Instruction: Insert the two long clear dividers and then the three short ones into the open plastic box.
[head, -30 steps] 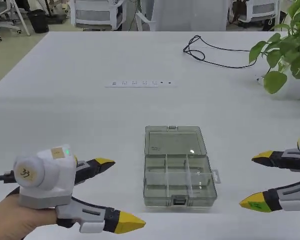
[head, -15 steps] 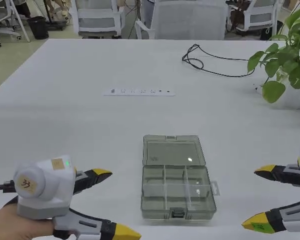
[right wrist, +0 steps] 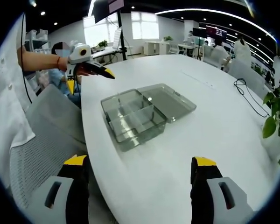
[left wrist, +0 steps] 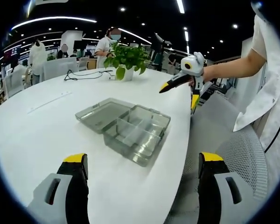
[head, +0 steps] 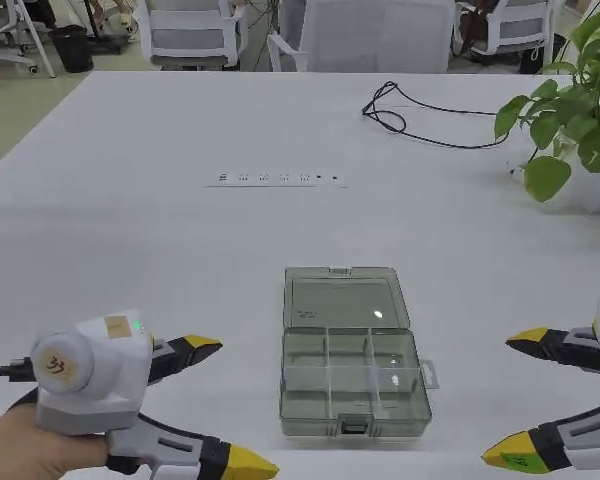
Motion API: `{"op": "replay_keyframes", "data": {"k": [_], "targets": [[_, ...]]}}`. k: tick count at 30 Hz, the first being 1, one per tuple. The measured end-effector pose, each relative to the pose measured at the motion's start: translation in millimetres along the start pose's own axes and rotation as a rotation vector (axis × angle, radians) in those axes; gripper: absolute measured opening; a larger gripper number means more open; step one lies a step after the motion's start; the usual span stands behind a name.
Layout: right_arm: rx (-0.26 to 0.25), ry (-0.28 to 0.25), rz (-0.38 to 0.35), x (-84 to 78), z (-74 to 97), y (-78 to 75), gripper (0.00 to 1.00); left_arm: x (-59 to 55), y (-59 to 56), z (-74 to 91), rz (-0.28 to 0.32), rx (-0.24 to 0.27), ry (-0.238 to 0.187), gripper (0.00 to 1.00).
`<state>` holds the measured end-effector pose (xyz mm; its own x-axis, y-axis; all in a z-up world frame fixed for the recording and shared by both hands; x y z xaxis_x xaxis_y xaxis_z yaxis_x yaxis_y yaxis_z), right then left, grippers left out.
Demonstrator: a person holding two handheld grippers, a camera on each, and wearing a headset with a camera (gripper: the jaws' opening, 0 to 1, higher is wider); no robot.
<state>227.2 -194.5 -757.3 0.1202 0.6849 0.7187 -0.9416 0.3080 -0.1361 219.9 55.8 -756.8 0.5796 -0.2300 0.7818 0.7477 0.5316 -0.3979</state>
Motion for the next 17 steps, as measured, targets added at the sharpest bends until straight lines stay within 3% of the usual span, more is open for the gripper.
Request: {"op": "replay_keyframes", "data": {"k": [17], "targets": [[0.001, -0.003, -0.014, -1.8, -2.6, -2.2, 0.91, -2.2, 2.8, -1.6, 0.010, -0.007, 0.008, 1.00]]}}
Point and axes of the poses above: the centre of the closed fingertips' face, and the gripper's own axes: z roughly backward along the fingers, y roughly to its left, x roughly out of its top, the point moved 2 cm from there along z, roughly backward along the fingers, and after that the axes turned 15 degrees about z, right-handed, at the moved point
